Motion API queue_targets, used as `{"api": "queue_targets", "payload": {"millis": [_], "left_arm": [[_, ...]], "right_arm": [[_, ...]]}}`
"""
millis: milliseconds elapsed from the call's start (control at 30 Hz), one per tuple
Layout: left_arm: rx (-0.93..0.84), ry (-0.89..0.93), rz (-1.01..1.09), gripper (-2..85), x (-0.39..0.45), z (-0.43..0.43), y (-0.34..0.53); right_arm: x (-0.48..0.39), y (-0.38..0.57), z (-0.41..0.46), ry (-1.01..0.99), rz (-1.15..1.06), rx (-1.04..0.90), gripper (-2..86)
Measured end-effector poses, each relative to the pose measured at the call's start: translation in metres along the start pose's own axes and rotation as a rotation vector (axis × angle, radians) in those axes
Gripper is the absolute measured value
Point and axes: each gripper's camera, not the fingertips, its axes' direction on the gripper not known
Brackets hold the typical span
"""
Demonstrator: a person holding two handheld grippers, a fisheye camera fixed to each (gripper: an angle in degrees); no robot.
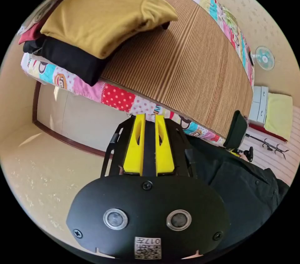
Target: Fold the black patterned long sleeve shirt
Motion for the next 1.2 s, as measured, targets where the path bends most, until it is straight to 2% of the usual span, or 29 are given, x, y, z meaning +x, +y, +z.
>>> {"api": "queue_targets", "payload": {"millis": [100,200,400,500,633,800,933,1033,1100,1133,1200], "left_arm": [[0.181,0.018,-0.01,6.0,-0.013,-0.069,-0.019],[0.364,0.016,0.02,6.4,-0.012,-0.142,-0.043],[0.584,-0.085,0.084,9.8,0.008,-0.247,-0.102],[0.536,-0.089,0.067,10.6,0.012,-0.249,-0.134],[0.389,-0.131,-0.014,8.2,0.012,-0.215,-0.151],[0.407,0.096,-0.094,2.8,0.017,-0.215,-0.117],[0.596,0.381,-0.041,0.6,0.019,-0.254,-0.079],[0.738,0.599,0.135,-0.1,0.035,-0.308,-0.05],[0.828,0.726,0.364,-0.3,0.073,-0.356,-0.024],[0.839,0.75,0.43,-0.4,0.086,-0.367,-0.017],[0.85,0.841,0.69,-0.5,0.146,-0.402,0.009]], "right_arm": [[-0.034,0.036,0.007,0.065,-0.014,-0.014,0.3],[-0.066,0.062,0.011,0.032,0.009,-0.041,0.2],[-0.123,0.106,-0.012,-0.202,0.011,0.029,0.2],[-0.135,0.126,-0.023,-0.235,-0.039,0.067,0.2],[-0.13,0.155,-0.023,-0.155,-0.078,0.089,0.2],[-0.103,0.18,-0.009,-0.147,-0.045,0.093,0.2],[-0.075,0.202,0.004,-0.256,0.02,0.117,0.2],[-0.06,0.217,0.008,-0.391,0.023,0.18,0.2],[-0.059,0.224,0.004,-0.464,-0.027,0.233,0.2],[-0.06,0.228,-0.001,-0.517,-0.075,0.267,0.3],[-0.064,0.237,-0.014,-0.608,-0.174,0.332,0.4]]}}
